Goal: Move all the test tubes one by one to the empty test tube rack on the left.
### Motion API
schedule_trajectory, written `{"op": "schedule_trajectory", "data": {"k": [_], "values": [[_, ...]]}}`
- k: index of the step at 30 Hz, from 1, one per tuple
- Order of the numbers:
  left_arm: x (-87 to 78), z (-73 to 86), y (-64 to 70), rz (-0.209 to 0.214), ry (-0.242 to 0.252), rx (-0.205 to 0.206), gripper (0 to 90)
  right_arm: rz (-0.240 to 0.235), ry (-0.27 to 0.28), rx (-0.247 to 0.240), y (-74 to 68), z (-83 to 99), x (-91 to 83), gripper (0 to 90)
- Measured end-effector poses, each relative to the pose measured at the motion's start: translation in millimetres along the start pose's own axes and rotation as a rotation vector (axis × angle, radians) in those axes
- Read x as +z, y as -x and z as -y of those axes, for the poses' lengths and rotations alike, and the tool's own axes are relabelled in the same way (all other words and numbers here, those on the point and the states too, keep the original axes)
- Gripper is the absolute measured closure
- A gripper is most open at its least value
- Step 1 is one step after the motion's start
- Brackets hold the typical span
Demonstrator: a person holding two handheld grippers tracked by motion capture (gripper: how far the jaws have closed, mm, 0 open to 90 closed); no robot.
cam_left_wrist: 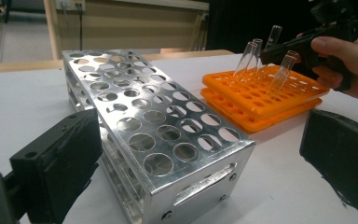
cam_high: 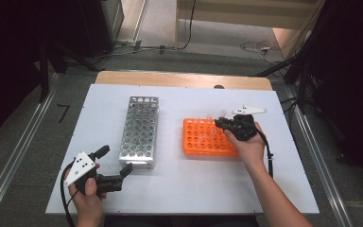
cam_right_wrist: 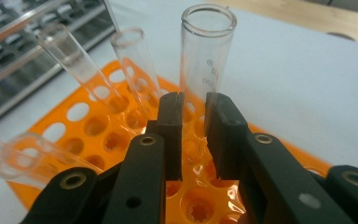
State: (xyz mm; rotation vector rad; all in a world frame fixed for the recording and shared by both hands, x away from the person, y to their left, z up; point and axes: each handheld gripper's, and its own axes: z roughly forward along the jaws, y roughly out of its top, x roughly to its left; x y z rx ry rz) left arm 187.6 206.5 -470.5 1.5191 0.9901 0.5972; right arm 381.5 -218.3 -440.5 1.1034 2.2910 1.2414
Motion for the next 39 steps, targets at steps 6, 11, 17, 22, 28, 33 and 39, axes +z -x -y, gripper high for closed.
{"op": "schedule_trajectory", "data": {"k": [6, 11, 17, 22, 28, 33, 39], "values": [[1.0, -1.2, 3.4, 0.003, -0.003, 0.006, 0.0, -0.010, 0.049, -0.020, -3.7, -3.3, -20.6, 74.0], [2.1, -3.2, 7.4, 0.011, -0.011, 0.017, 0.0, -0.024, 0.077, -0.015, -6.2, -1.5, -40.1, 73.9], [3.4, -8.2, 12.8, 0.018, -0.014, 0.019, 0.0, -0.039, 0.083, -0.013, -8.7, 7.4, -61.2, 74.0], [5.8, -14.3, 19.5, 0.031, -0.020, 0.042, 0.0, -0.050, 0.077, -0.021, -12.9, 15.9, -72.2, 73.9], [12.8, -22.5, 31.0, 0.054, -0.042, 0.069, 0.0, -0.078, 0.063, -0.040, -24.1, 26.1, -87.9, 73.9], [17.5, -28.2, 37.7, 0.070, -0.046, 0.076, 0.0, -0.107, 0.067, -0.051, -34.6, 30.1, -97.1, 73.9], [25.5, -38.2, 49.0, 0.103, -0.050, 0.093, 0.0, -0.152, 0.060, -0.072, -49.3, 35.2, -101.2, 73.9]]}}
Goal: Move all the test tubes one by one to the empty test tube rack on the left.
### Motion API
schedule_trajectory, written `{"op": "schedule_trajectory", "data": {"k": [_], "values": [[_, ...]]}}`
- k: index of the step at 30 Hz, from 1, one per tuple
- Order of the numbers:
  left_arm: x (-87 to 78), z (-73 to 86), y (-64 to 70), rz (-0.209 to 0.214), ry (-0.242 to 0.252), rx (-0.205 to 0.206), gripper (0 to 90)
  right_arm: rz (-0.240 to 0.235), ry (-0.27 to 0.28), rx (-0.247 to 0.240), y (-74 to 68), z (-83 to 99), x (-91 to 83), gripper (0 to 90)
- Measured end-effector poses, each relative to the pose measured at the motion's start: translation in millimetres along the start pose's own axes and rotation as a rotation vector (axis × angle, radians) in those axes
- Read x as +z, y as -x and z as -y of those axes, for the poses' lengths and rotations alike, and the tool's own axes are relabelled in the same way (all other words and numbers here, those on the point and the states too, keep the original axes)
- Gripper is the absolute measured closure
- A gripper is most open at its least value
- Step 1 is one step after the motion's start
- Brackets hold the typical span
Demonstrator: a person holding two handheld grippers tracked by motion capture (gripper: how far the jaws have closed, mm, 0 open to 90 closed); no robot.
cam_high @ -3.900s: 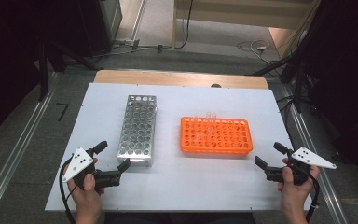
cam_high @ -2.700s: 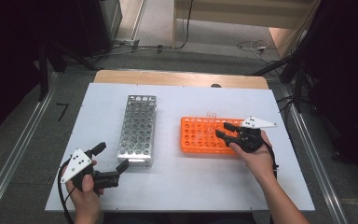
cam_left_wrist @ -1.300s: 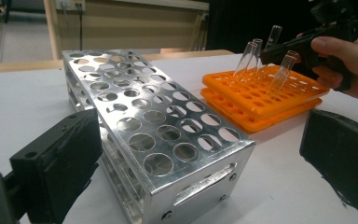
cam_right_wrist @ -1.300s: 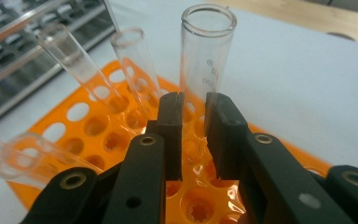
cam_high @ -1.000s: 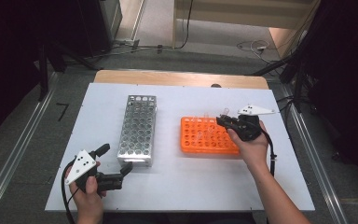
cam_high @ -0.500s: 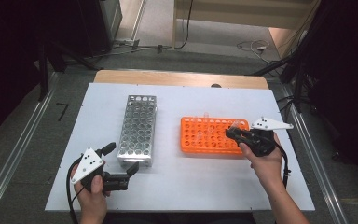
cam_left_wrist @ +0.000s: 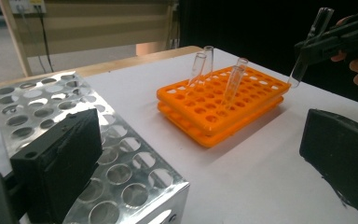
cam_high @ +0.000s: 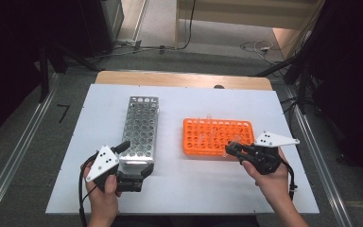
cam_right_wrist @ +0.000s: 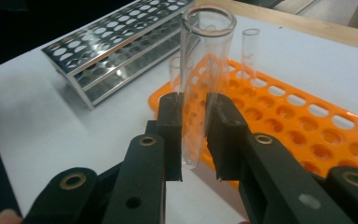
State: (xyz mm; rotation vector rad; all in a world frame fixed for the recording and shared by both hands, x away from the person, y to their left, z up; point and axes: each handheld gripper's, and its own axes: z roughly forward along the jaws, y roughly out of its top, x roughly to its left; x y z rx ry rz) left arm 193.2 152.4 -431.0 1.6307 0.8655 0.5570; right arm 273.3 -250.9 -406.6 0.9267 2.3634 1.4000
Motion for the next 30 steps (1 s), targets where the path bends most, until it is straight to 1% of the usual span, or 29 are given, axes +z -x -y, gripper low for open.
{"op": "schedule_trajectory", "data": {"k": [2, 4, 6, 8, 9, 11, 12, 13, 15, 18, 20, 21, 22, 24, 25, 26, 27, 28, 29, 30], "values": [[1.3, -1.7, 1.3, 0.002, -0.003, 0.003, 0.0, -0.019, 0.001, -0.005, -4.2, 0.5, 0.2, 73.9], [4.2, -4.5, 4.3, 0.012, -0.003, 0.008, 0.0, -0.025, -0.001, -0.007, -6.3, 0.2, 0.3, 73.9], [7.5, -7.1, 7.6, 0.024, -0.007, 0.013, 0.0, -0.043, 0.002, -0.019, -11.7, -0.5, 1.5, 73.9], [10.4, -9.7, 10.1, 0.034, -0.013, 0.021, 0.0, -0.047, 0.004, -0.022, -13.3, -0.8, 2.1, 73.9], [12.2, -10.9, 11.3, 0.041, -0.014, 0.020, 0.0, -0.058, 0.003, -0.030, -16.0, -1.1, 3.1, 73.9], [14.8, -13.6, 13.3, 0.056, -0.015, 0.020, 0.0, -0.064, 0.003, -0.034, -17.4, -1.1, 3.6, 73.9], [16.4, -15.2, 14.4, 0.061, -0.011, 0.020, 0.0, -0.071, 0.003, -0.040, -19.9, -0.7, 5.0, 73.9], [18.9, -18.8, 16.8, 0.067, -0.005, 0.029, 0.0, -0.078, 0.002, -0.041, -20.9, -0.4, 6.0, 73.9], [20.6, -20.5, 18.2, 0.067, -0.002, 0.032, 0.0, -0.083, -0.001, -0.040, -22.8, 0.0, 7.2, 73.9], [26.8, -25.0, 22.1, 0.086, -0.001, 0.031, 0.0, -0.099, -0.013, -0.063, -29.2, 1.3, 13.9, 73.9], [32.5, -26.4, 25.5, 0.099, -0.013, 0.031, 0.0, -0.103, -0.014, -0.065, -31.0, 1.5, 15.6, 73.9], [38.5, -27.1, 29.3, 0.113, -0.025, 0.031, 0.0, -0.112, -0.020, -0.076, -33.8, 1.9, 18.7, 73.9], [38.5, -27.1, 29.3, 0.113, -0.025, 0.031, 0.8, -0.113, -0.023, -0.077, -35.3, 2.2, 20.0, 73.9], [43.0, -27.5, 31.0, 0.144, -0.030, 0.010, 1.3, -0.120, -0.029, -0.082, -37.5, 3.0, 23.3, 73.9], [44.5, -27.7, 31.3, 0.158, -0.033, -0.009, 2.1, -0.123, -0.031, -0.088, -38.9, 3.5, 25.0, 74.0], [45.8, -27.8, 32.0, 0.164, -0.030, -0.019, 3.5, -0.127, -0.036, -0.093, -40.7, 3.9, 26.7, 73.9], [46.8, -27.8, 33.4, 0.153, -0.035, -0.020, 6.5, -0.129, -0.042, -0.099, -42.5, 4.5, 28.7, 74.0], [47.8, -27.9, 34.9, 0.142, -0.044, -0.022, 6.5, -0.129, -0.042, -0.099, -42.5, 4.5, 28.7, 74.0], [49.2, -27.7, 36.5, 0.137, -0.047, -0.023, 10.8, -0.138, -0.051, -0.112, -46.2, 5.5, 32.7, 74.0], [50.4, -27.2, 38.3, 0.142, -0.057, -0.023, 12.3, -0.139, -0.058, -0.118, -47.9, 6.0, 34.9, 74.0]]}}
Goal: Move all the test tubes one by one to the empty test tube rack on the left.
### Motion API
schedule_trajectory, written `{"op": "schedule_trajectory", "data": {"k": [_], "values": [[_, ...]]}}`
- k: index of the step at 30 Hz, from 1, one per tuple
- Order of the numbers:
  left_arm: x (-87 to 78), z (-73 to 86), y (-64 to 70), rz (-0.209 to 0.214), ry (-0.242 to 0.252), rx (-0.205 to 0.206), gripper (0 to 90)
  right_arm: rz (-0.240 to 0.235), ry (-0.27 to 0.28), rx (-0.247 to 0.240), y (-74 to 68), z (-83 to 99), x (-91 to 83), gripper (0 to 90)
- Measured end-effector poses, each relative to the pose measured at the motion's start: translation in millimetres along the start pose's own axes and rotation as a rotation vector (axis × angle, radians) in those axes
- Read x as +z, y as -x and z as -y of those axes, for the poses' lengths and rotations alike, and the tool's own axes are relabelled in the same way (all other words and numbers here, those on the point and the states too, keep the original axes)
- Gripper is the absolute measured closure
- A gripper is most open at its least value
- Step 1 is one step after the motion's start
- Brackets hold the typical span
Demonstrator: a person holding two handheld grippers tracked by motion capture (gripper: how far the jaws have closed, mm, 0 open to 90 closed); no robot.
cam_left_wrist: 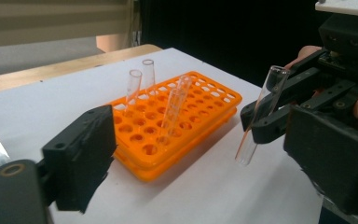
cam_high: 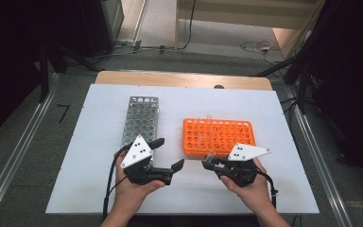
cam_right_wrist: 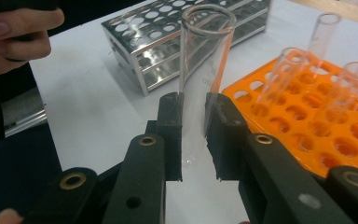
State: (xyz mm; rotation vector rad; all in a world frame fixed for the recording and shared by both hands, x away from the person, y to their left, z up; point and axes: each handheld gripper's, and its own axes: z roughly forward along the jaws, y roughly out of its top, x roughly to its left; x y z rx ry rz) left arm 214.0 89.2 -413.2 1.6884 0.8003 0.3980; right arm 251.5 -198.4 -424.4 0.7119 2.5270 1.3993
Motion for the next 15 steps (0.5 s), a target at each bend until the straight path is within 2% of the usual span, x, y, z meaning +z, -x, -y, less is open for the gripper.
{"op": "schedule_trajectory", "data": {"k": [4, 6, 10, 13, 14, 15], "values": [[7.2, 1.8, 7.0, 0.025, -0.033, -0.004, 19.0, -0.008, -0.015, -0.017, -4.7, 0.3, 8.9, 74.0], [9.0, 2.3, 11.0, 0.032, -0.032, -0.004, 21.7, -0.008, -0.015, -0.022, -6.4, 0.1, 10.9, 74.0], [11.0, 0.7, 17.1, 0.041, -0.034, -0.005, 33.1, -0.016, -0.031, -0.041, -13.2, -0.9, 17.3, 73.9], [13.4, 0.5, 21.0, 0.062, -0.045, 0.006, 41.6, -0.021, -0.044, -0.058, -18.0, -1.1, 23.2, 74.0], [14.3, 0.6, 22.4, 0.069, -0.050, 0.007, 41.6, -0.021, -0.044, -0.058, -18.0, -1.1, 23.2, 74.0], [15.7, 0.8, 23.4, 0.083, -0.054, 0.008, 46.7, -0.025, -0.046, -0.063, -19.6, -1.6, 24.9, 74.0]]}}
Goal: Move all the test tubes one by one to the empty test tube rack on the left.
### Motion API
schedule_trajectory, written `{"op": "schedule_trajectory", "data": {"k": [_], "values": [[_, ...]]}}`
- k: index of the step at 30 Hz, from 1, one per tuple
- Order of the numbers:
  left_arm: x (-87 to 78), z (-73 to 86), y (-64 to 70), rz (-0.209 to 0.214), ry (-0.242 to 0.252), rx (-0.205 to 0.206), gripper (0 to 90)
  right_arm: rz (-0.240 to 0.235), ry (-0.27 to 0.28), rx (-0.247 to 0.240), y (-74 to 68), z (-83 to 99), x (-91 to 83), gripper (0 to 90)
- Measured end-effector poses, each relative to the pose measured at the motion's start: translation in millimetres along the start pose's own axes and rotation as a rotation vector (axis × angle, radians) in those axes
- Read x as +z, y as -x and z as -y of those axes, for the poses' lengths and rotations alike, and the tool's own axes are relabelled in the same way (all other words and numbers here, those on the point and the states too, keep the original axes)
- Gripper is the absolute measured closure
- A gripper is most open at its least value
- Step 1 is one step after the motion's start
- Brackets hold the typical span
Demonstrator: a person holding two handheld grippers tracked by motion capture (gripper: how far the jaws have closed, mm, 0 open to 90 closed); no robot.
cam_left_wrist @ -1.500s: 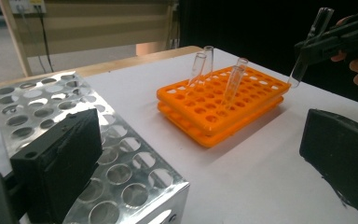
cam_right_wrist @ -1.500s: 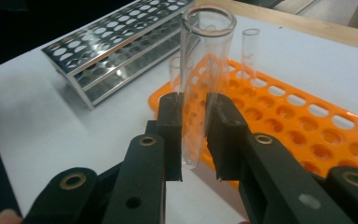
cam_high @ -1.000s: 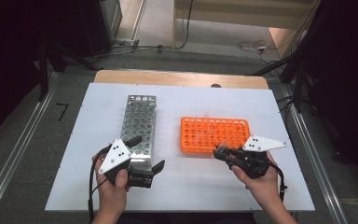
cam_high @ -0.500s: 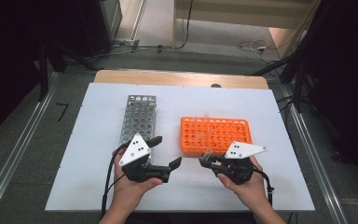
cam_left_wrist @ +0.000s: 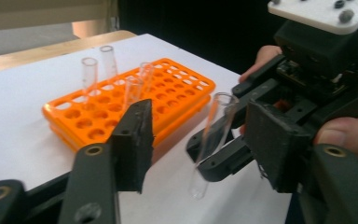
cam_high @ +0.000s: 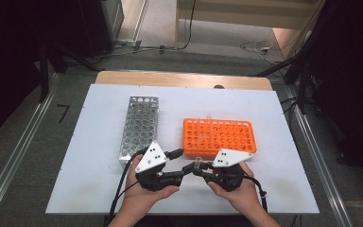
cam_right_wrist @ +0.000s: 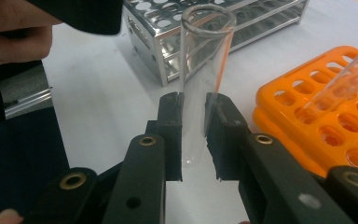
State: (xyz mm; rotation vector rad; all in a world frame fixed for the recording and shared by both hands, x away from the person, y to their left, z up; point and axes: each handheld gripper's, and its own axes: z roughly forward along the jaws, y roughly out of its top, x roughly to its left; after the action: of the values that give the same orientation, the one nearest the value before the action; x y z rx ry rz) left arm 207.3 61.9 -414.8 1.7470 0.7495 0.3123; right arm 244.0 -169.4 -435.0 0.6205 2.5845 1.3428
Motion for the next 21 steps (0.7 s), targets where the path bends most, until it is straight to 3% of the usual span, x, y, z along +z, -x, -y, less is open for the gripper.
{"op": "schedule_trajectory", "data": {"k": [7, 10, 14, 21], "values": [[10.5, 2.4, 7.3, 0.025, -0.040, 0.034, 59.2, -0.014, -0.005, -0.021, -6.5, -2.8, 5.3, 74.0], [12.8, 2.6, 10.2, 0.010, -0.051, 0.051, 63.5, -0.020, -0.008, -0.030, -9.2, -4.1, 7.1, 74.0], [12.3, 1.6, 11.3, 0.009, -0.038, 0.052, 70.8, -0.025, -0.008, -0.036, -11.8, -4.7, 8.0, 74.0], [11.6, 2.3, 12.2, -0.002, -0.043, 0.073, 74.6, -0.034, -0.010, -0.041, -14.4, -5.9, 8.8, 74.0]]}}
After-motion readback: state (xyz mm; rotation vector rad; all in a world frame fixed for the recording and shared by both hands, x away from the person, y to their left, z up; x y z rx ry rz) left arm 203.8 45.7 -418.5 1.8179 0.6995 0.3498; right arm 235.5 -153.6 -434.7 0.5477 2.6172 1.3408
